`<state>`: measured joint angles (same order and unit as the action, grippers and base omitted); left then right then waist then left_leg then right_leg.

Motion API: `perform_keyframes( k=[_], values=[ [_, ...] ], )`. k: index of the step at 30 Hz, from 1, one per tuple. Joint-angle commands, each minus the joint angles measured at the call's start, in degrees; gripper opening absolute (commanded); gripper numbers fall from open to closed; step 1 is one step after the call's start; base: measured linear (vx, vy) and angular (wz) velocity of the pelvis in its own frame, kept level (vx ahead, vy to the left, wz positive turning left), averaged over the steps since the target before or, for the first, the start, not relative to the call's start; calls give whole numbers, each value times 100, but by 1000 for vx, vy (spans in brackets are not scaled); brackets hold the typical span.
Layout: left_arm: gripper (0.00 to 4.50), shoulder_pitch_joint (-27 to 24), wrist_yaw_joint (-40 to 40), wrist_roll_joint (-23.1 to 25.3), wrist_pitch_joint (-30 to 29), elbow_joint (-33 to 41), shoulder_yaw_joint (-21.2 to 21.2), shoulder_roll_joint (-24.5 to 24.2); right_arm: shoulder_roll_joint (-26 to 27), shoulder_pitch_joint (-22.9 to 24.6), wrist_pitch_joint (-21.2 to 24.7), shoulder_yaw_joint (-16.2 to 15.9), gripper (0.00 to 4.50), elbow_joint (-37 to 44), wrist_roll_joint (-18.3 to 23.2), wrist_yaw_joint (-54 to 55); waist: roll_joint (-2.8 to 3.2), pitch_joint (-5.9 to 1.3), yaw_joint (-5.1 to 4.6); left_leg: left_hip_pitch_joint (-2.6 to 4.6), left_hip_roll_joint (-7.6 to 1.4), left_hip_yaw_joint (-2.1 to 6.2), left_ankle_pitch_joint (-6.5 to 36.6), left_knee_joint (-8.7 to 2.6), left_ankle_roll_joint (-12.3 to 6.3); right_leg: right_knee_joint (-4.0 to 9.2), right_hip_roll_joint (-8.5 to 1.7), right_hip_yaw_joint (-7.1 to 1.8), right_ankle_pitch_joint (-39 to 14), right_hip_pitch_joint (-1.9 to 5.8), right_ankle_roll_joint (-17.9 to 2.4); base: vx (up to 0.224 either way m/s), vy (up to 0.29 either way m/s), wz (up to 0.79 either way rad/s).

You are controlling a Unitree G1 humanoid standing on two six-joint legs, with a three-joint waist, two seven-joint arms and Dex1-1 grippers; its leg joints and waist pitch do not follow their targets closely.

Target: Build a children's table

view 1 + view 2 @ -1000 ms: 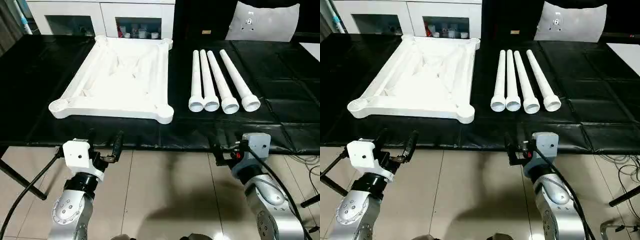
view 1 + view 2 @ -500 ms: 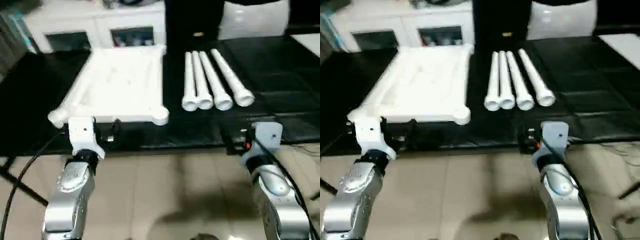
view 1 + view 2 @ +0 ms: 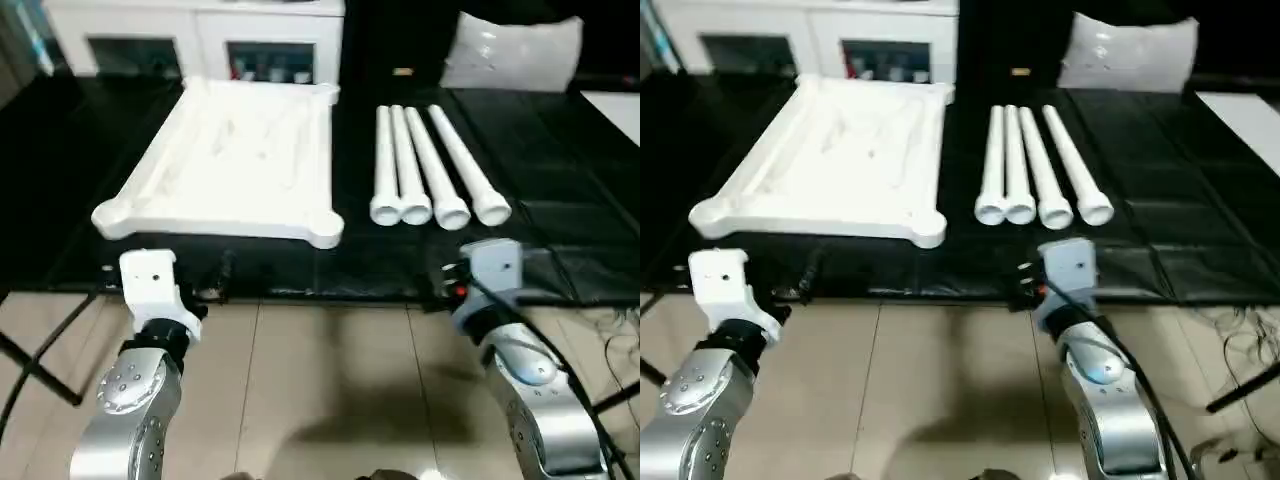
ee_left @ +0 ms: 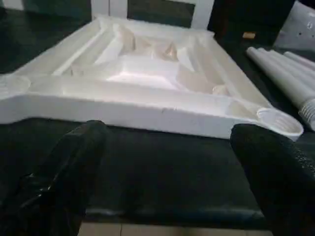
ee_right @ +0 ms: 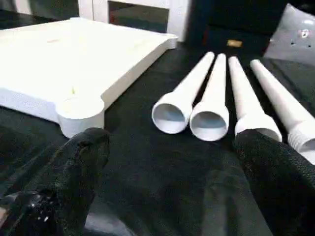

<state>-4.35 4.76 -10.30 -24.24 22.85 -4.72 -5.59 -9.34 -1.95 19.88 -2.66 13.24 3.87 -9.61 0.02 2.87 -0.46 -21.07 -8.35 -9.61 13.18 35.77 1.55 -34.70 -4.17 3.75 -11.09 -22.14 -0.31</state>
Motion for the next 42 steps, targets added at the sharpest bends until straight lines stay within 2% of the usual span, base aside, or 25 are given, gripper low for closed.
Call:
perform_keyframes(
  k=[1, 2, 4, 8, 14, 17, 19, 21, 23, 24, 25, 26, 28, 29, 30, 31, 32, 33, 34, 35, 36, 37, 38, 39, 42],
  values=[
    [446, -38, 149, 92, -133, 75, 206, -127, -59, 44, 441, 177, 450, 31, 55, 89, 69, -153, 2, 9, -444, 207, 1433, -581, -115, 458, -394, -340, -1302, 180, -947, 0, 0, 0],
    [446, -43, 157, 105, -128, 81, 214, -141, -72, 66, 500, 180, 450, 39, 58, 77, 37, -144, -16, 23, -437, 213, 1680, -591, -53, 489, -375, -338, -1696, 173, -819, 0, 0, 0],
    [446, -81, 209, 53, -54, 172, 162, -153, -168, 333, 483, 216, 450, 150, 133, -118, 55, -169, -6, 26, -454, 222, 1658, -582, 56, 495, -388, -357, -1613, 180, -767, 0, 0, 0],
    [446, 18, 72, 94, 57, 43, 104, -72, -134, 513, 371, 358, 450, 430, 374, -207, -36, -201, -19, -3, -451, 210, 1466, -566, -81, 502, -414, -353, -1651, 206, -769, 0, 0, 0],
    [446, -82, -121, 311, 136, 79, 189, -32, -101, 387, 448, 278, 450, 340, 304, -179, -25, -183, -73, -5, -452, 220, 1482, -559, -86, 528, -412, -352, -1931, 166, -749, 0, 0, 0],
    [446, -149, -207, 576, 454, 84, 250, -72, -59, 444, 445, 236, 450, 414, 347, -199, -2, -187, -65, -11, -466, 222, 1425, -572, -89, 525, -396, -353, -1682, 172, -753, 0, 0, 0],
    [446, -141, 4, 405, 445, 60, 256, -106, -27, 527, 473, 175, 450, 484, 330, -177, 26, -195, -45, -2, -468, 223, 1414, -581, -63, 498, -398, -351, -1494, 183, -825, 0, 0, 0],
    [446, -145, 142, 191, 347, 121, 209, -98, 38, 588, 496, 188, 450, 543, 387, -146, 11, -170, -33, -6, -465, 224, 1514, -599, -33, 499, -399, -354, -1567, 175, -843, 0, 0, 0],
    [446, -126, 134, 151, 346, 190, 155, -100, 100, 604, 560, 207, 450, 581, 433, -104, 31, -156, -31, 40, -465, 231, 1884, -611, 48, 512, -406, -347, -1920, 174, -798, 0, 0, 0],
    [446, -109, 116, 155, 341, 201, 131, -102, 116, 601, 589, 201, 450, 600, 447, -103, 74, -134, -35, 77, -461, 244, 2178, -623, 110, 527, -408, -340, -2206, 165, -749, 0, 0, 0],
    [446, -86, 120, 132, 343, 196, 85, -96, 116, 605, 607, 148, 450, 654, 447, -138, 93, -97, -83, 177, -430, 276, 2924, -636, 198, 596, -373, -288, -3033, 141, -542, 0, 0, 0],
    [446, -85, 139, 103, 355, 186, 61, -91, 105, 619, 605, 103, 450, 697, 437, -168, 69, -67, -113, 223, -417, 273, 3203, -636, 195, 645, -340, -250, -3381, 119, -461, 0, 0, 0],
    [446, -90, 178, 126, 394, 153, 73, -127, 125, 682, 630, 84, 450, 813, 494, -203, 91, -42, -156, 354, -361, 265, 3568, -598, 123, 763, -290, -154, -4136, 134, -265, 0, 0, 0],
    [446, -88, 210, 119, 412, 137, 76, -137, 160, 723, 647, 104, 450, 875, 532, -185, 81, 10, -196, 461, -327, 247, 3714, -558, 72, 860, -258, -83, -4500, 89, -184, 0, 0, 0],
    [446, -87, 213, 116, 413, 136, 76, -136, 164, 726, 648, 107, 450, 880, 535, -181, 127, 16, -214, 468, -317, 260, 3685, -563, 63, 866, -264, -66, -4500, 132, -163, 0, 0, 0],
    [446, -82, 226, 96, 412, 132, 72, -131, 184, 740, 651, 124, 450, 897, 543, -160, 130, 10, -240, 443, -322, 259, 3581, -606, 36, 857, -272, -93, -4271, 217, -214, 64, 4, -3],
    [446, -57, 272, 55, 424, 120, 81, -151, 257, 772, 664, 195, 450, 918, 563, -90, 156, 4, -250, 468, -334, 250, 3515, -632, 7, 827, -268, -130, -4050, 242, -349, 64, 4, -3],
    [446, -47, 273, 46, 407, 131, 74, -160, 300, 791, 696, 235, 450, 926, 587, -50, 159, -49, -259, 427, -331, 231, 3255, -656, -51, 776, -277, -191, -3711, 339, -555, 91, -1, 1],
    [446, -38, 273, 33, 383, 153, 67, -165, 336, 815, 729, 274, 450, 934, 606, -9, 159, -73, -257, 389, -328, 217, 3047, -670, -102, 748, -276, -218, -3474, 401, -676, 108, -2, 3],
    [446, -37, 274, 29, 377, 162, 66, -165, 342, 822, 735, 282, 450, 937, 607, 2, 176, -117, -252, 409, -320, 178, 2806, -661, -181, 724, -262, -242, -3144, 440, -921, 108, -2, 3],
    [446, -33, 281, 5, 363, 181, 66, -162, 343, 840, 742, 294, 450, 944, 608, 19, 174, -129, -246, 361, -319, 170, 2586, -665, -243, 687, -258, -262, -2857, 498, -1065, 92, -1, 0],
    [446, -22, 277, -6, 347, 193, 70, -159, 329, 871, 733, 297, 450, 958, 610, 16, 173, -161, -234, 230, -282, 143, 2042, -645, -390, 650, -253, -277, -2427, 649, -1259, 115, 3, 1],
    [446, -22, 277, -6, 347, 193, 70, -159, 329, 871, 733, 297, 450, 958, 610, 16, 211, -221, -212, 255, -227, 89, 1538, -579, -543, 638, -252, -294, -1987, 709, -1432, 115, 3, 1],
    [446, 29, 304, -38, 351, 145, 89, -152, 297, 913, 726, 316, 450, 993, 599, 29, 246, -265, -197, 189, -176, 82, 1031, -525, -705, 598, -235, -303, -1594, 831, -1572, 141, 7, 5],
    [446, 138, 379, -52, 411, -7, 141, -153, 283, 924, 740, 401, 450, 1058, 605, 79, 292, -326, -194, 251, -147, 106, 299, -489, -1071, 487, -143, -234, -854, 870, -1646, 149, 16, 6]
  ],
)
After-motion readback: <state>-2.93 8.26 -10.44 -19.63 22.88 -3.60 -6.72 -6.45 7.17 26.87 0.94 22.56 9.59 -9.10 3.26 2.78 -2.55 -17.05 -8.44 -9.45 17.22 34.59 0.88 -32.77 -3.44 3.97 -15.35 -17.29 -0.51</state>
